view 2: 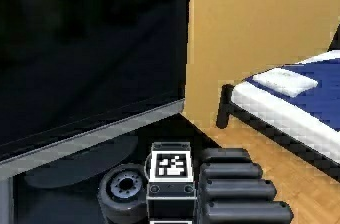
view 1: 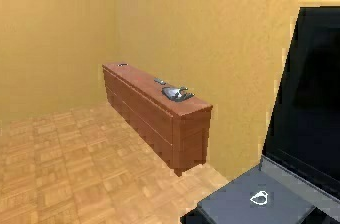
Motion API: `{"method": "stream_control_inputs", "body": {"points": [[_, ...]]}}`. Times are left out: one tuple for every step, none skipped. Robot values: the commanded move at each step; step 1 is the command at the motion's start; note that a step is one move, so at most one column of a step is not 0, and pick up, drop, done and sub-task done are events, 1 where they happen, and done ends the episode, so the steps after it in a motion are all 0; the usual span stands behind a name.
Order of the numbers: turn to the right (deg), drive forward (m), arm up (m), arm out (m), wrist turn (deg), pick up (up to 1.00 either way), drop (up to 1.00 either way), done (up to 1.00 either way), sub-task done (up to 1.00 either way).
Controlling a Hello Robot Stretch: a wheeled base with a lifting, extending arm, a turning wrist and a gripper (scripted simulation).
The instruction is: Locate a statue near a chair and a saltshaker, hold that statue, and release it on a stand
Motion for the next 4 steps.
{"method": "stream_control_inputs", "body": {"points": [[27.0, 0.00, 0.00, 0.00, 0.0, 0.00, 0.00, 0.00, 0.00], [-45.0, 0.00, 0.00, 0.00, 0.0, 0.00, 0.00, 0.00, 0.00], [-45.0, 0.00, 0.00, 0.00, 0.0, 0.00, 0.00, 0.00, 0.00], [-12.0, 0.00, 0.00, 0.00, 0.0, 0.00, 0.00, 0.00, 0.00]]}}
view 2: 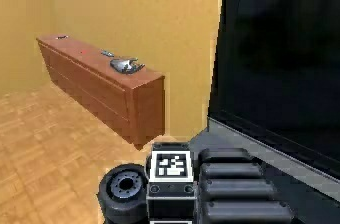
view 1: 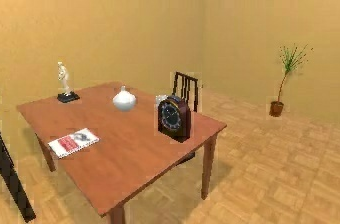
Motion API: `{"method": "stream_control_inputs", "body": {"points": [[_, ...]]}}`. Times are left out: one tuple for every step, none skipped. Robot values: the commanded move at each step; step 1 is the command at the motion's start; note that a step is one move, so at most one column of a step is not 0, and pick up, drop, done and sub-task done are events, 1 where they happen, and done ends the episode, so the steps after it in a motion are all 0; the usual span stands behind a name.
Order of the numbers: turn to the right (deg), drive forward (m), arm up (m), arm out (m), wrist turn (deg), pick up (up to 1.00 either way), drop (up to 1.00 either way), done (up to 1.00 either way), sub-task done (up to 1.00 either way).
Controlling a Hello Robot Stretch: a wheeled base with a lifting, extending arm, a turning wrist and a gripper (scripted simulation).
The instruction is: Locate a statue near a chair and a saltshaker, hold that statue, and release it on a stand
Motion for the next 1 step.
{"method": "stream_control_inputs", "body": {"points": [[45.0, 0.00, 0.00, 0.00, 0.0, 0.00, 0.00, 0.00, 0.00]]}}
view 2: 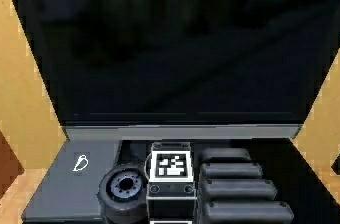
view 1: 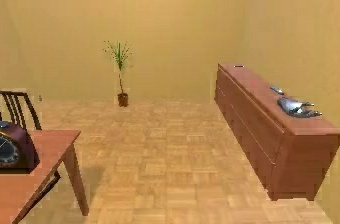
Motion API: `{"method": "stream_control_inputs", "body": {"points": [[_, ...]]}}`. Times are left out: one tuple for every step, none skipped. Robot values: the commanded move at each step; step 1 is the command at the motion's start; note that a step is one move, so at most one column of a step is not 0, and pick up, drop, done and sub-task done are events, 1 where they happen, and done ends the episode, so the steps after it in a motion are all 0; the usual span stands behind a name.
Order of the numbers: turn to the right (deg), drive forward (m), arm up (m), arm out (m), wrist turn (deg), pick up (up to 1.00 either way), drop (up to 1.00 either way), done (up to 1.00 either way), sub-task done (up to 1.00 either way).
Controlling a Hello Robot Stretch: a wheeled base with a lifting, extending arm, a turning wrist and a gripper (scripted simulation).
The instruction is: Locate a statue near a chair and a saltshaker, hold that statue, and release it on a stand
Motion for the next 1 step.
{"method": "stream_control_inputs", "body": {"points": [[39.0, 0.00, 0.00, 0.00, 0.0, 0.00, 0.00, 0.00, 0.00]]}}
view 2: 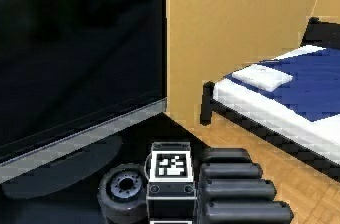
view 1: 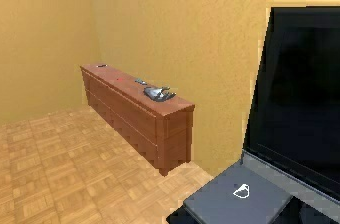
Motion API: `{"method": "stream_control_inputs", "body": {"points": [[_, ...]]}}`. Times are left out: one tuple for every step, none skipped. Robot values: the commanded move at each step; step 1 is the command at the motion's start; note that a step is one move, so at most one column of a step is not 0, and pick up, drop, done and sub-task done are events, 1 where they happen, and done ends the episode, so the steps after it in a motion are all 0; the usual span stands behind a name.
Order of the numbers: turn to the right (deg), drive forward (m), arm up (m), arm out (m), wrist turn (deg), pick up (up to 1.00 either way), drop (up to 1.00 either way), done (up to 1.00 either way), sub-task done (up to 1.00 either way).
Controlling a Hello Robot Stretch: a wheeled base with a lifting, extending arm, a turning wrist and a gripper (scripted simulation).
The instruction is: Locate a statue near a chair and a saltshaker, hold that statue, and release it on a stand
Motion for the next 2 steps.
{"method": "stream_control_inputs", "body": {"points": [[3.0, 0.00, 0.00, 0.00, 0.0, 0.00, 0.00, 0.00, 0.00], [0.0, 0.00, 0.00, 0.48, 0.0, 0.00, 0.00, 0.00, 0.00]]}}
